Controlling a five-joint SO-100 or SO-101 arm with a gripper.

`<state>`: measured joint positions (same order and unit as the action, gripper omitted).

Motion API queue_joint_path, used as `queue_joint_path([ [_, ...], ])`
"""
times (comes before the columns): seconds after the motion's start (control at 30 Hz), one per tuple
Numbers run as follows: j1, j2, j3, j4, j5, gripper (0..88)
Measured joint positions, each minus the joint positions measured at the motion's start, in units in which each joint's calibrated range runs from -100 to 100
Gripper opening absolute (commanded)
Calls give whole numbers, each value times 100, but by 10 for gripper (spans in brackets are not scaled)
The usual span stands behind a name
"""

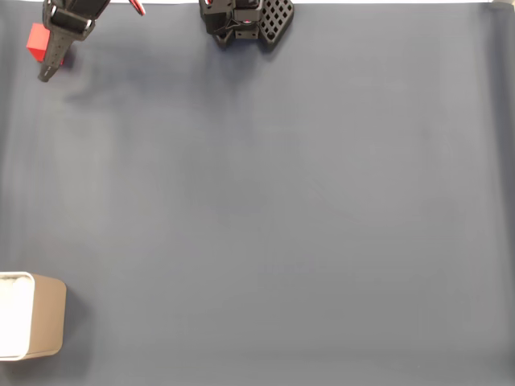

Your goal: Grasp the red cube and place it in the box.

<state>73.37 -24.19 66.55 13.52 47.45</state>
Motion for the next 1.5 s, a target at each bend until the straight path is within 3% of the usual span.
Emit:
queue_joint_path([
  [0.73, -74, 0, -72, -48, -34, 87],
  [1.1, -119, 0, -145, 159, 78, 25],
  [1.5, -185, 0, -335, 501, 68, 21],
])
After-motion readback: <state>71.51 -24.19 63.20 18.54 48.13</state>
